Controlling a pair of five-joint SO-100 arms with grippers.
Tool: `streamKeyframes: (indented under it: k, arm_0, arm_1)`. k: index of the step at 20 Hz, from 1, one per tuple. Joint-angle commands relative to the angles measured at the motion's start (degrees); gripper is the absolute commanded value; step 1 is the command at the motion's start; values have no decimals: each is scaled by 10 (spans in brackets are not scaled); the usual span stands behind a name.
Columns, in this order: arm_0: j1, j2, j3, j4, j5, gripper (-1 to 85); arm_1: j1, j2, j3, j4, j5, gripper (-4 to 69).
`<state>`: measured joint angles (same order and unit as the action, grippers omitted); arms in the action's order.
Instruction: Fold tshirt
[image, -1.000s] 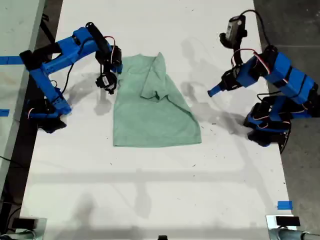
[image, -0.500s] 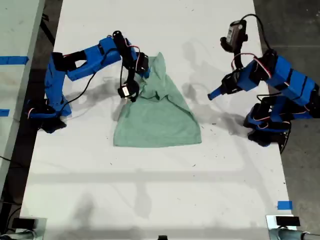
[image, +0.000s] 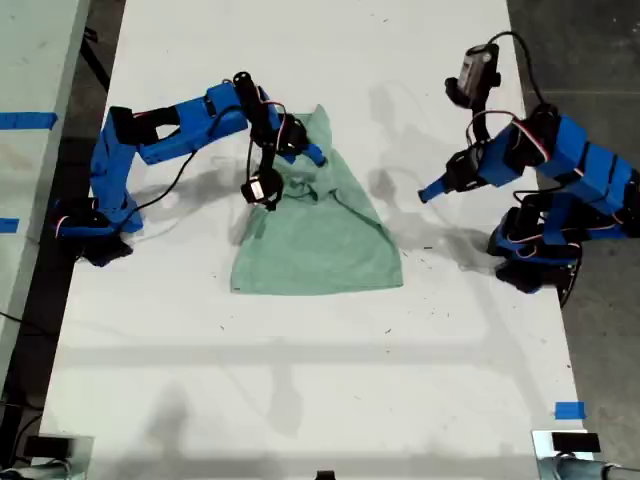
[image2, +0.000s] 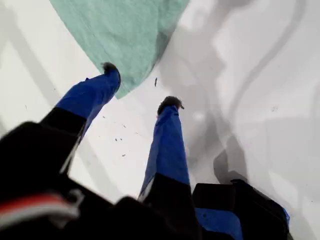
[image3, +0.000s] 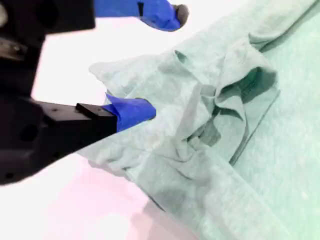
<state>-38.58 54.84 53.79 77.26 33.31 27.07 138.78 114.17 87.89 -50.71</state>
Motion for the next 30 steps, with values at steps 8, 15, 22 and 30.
streamKeyframes:
  k: [8, 15, 22, 30]
  arm_0:
    - [88, 478, 368, 41, -106, 262]
    - [221, 605, 599, -9, -272, 256]
    - [237, 602, 610, -22, -293, 256]
    - [237, 607, 626, -23, -294, 251]
  arm_1:
    - [-92, -11, -11, -4, 37, 322]
    - [-109, -125, 25, -106, 29, 341]
    - [-104, -305, 107, -289, 39, 323]
    - [-91, -409, 98, -345, 47, 145]
